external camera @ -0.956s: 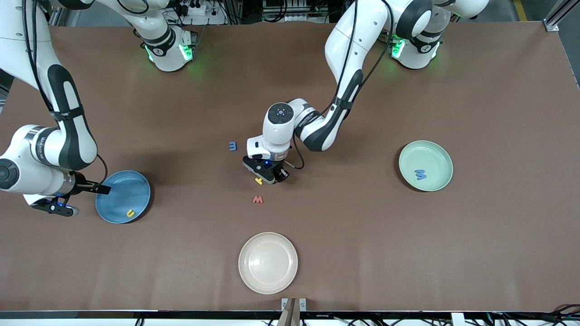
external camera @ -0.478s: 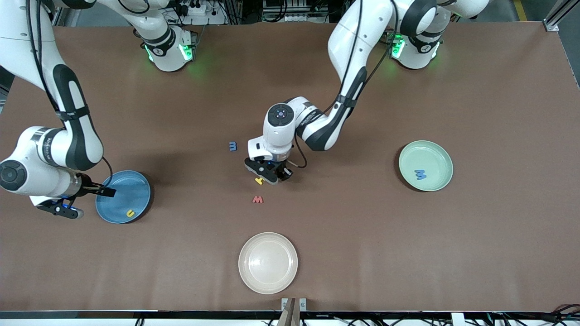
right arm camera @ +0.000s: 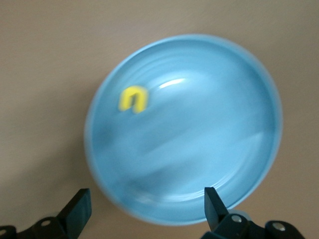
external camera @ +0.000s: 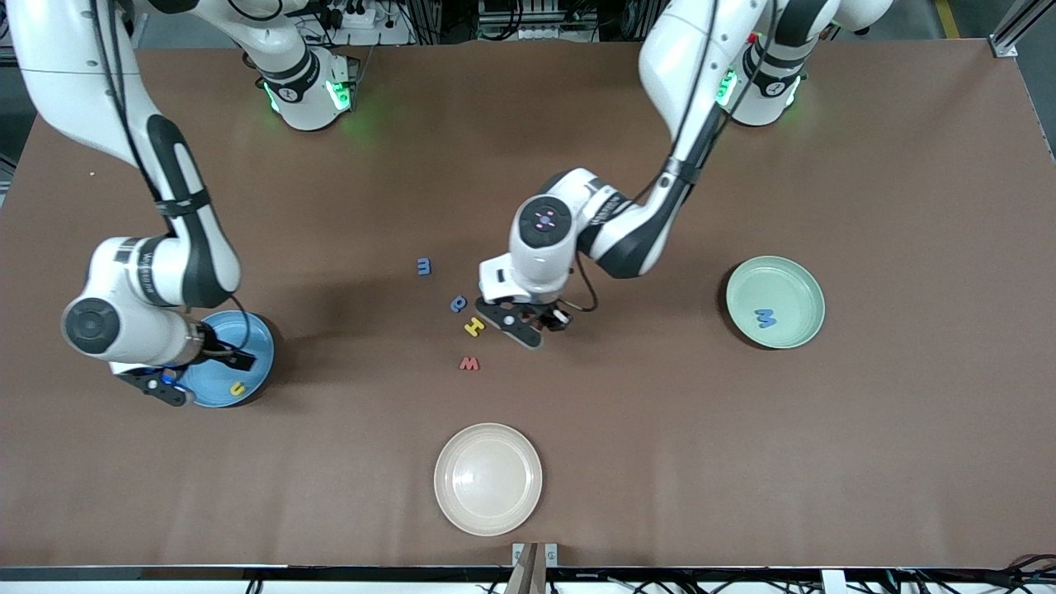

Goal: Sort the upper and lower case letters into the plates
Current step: 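Place the pink Q on the green plate while the right gripper reaches letters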

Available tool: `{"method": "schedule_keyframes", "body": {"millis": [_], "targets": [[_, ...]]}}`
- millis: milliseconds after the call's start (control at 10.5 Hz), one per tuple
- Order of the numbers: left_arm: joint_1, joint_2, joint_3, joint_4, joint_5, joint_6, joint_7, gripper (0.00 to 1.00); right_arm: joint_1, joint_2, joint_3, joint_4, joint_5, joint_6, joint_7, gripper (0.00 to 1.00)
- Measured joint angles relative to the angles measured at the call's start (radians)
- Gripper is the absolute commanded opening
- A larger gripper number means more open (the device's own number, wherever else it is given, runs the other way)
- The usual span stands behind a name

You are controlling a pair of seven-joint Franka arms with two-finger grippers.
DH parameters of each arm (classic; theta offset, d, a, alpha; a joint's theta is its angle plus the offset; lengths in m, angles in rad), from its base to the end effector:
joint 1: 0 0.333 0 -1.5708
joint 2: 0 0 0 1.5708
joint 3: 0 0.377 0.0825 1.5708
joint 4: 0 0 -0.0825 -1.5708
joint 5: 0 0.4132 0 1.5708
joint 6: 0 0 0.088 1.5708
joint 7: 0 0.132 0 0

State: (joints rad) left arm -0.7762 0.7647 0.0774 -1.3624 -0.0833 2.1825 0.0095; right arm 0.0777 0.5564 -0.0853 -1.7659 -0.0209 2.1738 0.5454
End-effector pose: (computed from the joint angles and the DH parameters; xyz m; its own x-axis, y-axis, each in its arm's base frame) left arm 0.6080 -0.5358 0.2741 0.7731 -0.6316 0.0578 -0.6333 -0.7737 0.0167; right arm 0.6951 -0.0015 0.2455 0.8557 -0.5088 -0.0943 -0.4965 -0.8586 0.1277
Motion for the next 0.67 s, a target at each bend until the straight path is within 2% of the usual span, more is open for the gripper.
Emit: {"method": "schedule_keyframes", "body": {"millis": [287,669], "targets": [[0.111,-0.14,0.0,-0.231,0.0,0.004,0.265,0.2,0.121,0.001,0.004,0.0,0.09,0.024,0.212,1.0],[0.179,-0.209,0.024,-0.474,0.0,0.188,0.479,0.2,0.262,0.043,0.007,-0.005,0.117,0.155,0.517,1.0]]}}
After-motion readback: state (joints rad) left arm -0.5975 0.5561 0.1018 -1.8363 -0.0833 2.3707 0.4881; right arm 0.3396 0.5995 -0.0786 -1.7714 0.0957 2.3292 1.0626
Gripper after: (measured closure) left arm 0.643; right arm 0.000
